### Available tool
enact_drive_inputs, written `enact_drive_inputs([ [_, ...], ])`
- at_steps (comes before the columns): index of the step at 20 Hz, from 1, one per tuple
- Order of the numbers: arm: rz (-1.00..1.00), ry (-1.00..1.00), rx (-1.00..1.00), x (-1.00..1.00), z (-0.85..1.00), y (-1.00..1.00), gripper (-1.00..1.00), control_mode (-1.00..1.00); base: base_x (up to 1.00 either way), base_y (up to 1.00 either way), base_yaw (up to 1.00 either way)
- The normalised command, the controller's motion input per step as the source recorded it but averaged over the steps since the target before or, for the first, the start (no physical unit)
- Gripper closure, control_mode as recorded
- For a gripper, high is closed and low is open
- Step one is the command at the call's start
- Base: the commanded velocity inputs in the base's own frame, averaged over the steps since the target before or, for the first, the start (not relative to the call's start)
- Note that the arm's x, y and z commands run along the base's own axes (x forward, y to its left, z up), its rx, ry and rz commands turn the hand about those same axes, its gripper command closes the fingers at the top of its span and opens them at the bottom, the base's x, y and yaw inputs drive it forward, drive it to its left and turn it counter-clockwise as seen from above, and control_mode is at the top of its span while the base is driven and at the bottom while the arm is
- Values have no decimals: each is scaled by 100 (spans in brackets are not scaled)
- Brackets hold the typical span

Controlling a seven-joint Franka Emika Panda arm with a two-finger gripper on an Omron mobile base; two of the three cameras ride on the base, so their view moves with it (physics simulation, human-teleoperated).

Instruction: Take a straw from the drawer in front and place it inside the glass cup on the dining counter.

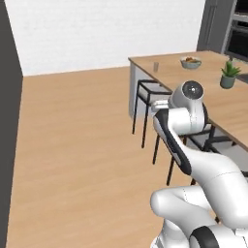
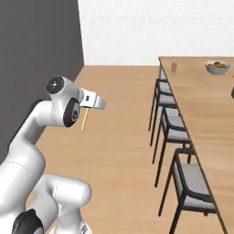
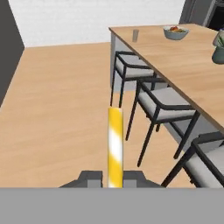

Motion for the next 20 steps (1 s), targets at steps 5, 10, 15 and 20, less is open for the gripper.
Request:
enact_drive_inputs([
  [5,0,0,0,0,0,0,100,100,92,73,-57],
  [10,0,0,0,0,0,0,100,100,86,81,-57],
  [15,0,0,0,0,0,0,100,100,77,88,-56],
  [20,0,0,0,0,0,0,100,100,72,97,-55],
])
